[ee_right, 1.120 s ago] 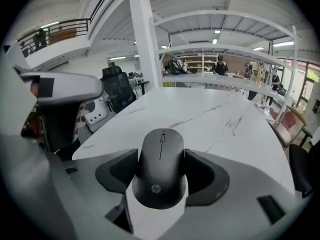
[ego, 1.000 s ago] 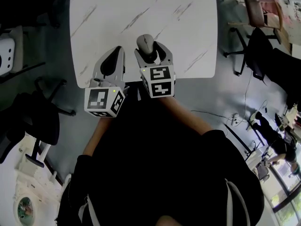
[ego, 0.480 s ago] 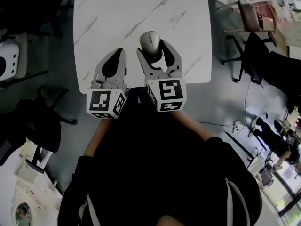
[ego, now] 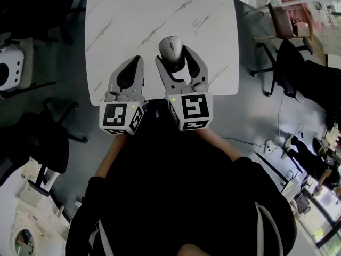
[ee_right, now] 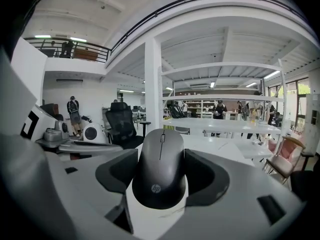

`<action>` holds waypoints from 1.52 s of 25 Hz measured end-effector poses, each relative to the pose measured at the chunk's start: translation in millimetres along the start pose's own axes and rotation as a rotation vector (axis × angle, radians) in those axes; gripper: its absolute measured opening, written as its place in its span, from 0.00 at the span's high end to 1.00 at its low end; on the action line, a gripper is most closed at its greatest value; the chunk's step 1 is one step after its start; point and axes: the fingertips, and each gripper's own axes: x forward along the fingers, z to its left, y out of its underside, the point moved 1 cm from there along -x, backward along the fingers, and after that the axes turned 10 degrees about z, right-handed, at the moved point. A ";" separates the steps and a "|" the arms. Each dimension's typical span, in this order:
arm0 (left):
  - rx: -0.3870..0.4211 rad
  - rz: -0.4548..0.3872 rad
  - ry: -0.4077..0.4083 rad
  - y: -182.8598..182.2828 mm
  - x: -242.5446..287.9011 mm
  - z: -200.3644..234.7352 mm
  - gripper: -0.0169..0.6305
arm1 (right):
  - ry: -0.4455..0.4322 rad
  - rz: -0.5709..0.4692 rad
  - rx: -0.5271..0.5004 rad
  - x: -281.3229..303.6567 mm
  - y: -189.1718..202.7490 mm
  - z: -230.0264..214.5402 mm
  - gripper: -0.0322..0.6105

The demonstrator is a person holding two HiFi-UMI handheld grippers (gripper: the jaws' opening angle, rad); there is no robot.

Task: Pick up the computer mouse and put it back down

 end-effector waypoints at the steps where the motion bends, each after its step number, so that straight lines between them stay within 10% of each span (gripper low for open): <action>1: 0.000 0.000 -0.001 0.1 -0.7 0.0 0.96 | 0.000 -0.001 0.000 -0.1 0.0 0.2 0.55; 20: 0.066 0.064 -0.042 17.5 9.9 6.5 0.96 | 0.012 0.111 0.011 38.3 44.7 -7.8 0.55; 38: 0.061 0.137 -0.039 45.9 26.1 14.8 0.96 | 0.024 0.530 0.149 88.8 192.3 -16.9 0.55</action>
